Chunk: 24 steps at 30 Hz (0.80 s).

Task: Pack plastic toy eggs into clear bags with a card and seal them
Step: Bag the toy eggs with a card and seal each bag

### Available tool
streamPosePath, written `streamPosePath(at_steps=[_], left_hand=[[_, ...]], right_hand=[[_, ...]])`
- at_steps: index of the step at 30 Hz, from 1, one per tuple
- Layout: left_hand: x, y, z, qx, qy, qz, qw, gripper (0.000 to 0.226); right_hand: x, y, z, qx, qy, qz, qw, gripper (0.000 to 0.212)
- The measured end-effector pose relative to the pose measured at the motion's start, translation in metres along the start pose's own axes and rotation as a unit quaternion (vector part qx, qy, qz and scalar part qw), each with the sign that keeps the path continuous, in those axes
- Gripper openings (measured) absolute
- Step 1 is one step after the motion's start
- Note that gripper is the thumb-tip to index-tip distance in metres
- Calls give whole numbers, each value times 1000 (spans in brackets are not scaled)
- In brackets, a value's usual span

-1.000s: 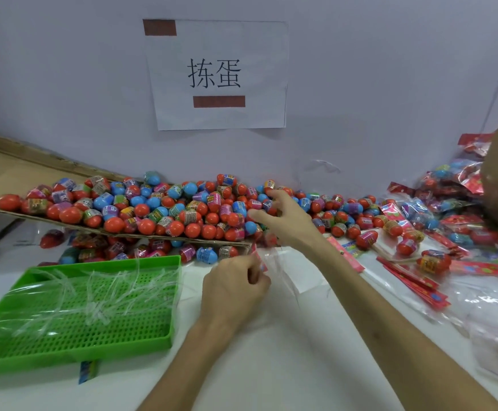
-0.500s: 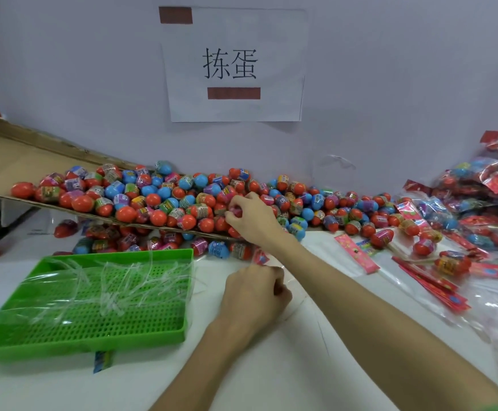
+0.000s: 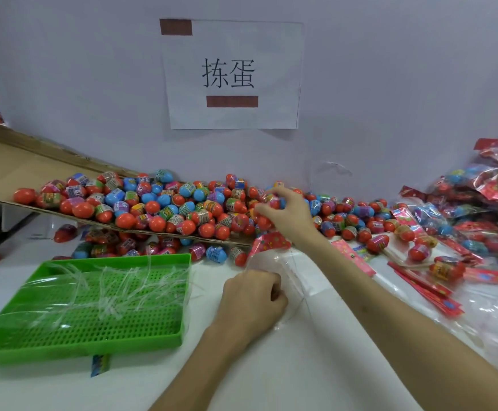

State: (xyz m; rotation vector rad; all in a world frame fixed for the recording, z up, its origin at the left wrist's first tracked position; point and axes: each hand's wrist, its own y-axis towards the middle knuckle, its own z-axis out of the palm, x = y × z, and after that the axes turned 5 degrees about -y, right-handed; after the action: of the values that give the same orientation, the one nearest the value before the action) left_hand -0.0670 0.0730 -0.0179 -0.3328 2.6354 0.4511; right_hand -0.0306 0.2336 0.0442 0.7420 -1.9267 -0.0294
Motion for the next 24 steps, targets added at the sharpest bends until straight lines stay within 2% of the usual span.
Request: streamPosePath(at_steps=[4, 9, 12, 15, 17, 20, 22, 24], left_hand=[[0, 1, -1, -12, -27, -18, 999, 29], [0, 5, -7, -52, -96, -81, 991, 26], [1, 6, -9, -67, -137, -112, 982, 28], [2, 6, -11, -59, -149, -134, 978, 28], [1, 5, -11, -51, -150, -145, 977, 28], [-3, 5, -12, -39, -131, -144, 980, 23], [-4, 5, -13, -19, -109, -128, 986, 12], [-5, 5, -15, -2, -98, -117, 988, 10]], right_hand=[[15, -14, -38, -4, 218, 90, 972, 17], [7, -62, -74, 60, 331, 104, 936, 22], [-5, -88, -84, 110, 335, 118, 928, 32], [-7, -102, -86, 104, 296, 98, 944, 38], [-3, -106, -83, 103, 299, 70, 946, 35], [4, -112, -71, 145, 301, 23, 942, 36], [7, -117, -60, 181, 261, -6, 948, 34], [5, -119, -54, 190, 198, -15, 961, 28]])
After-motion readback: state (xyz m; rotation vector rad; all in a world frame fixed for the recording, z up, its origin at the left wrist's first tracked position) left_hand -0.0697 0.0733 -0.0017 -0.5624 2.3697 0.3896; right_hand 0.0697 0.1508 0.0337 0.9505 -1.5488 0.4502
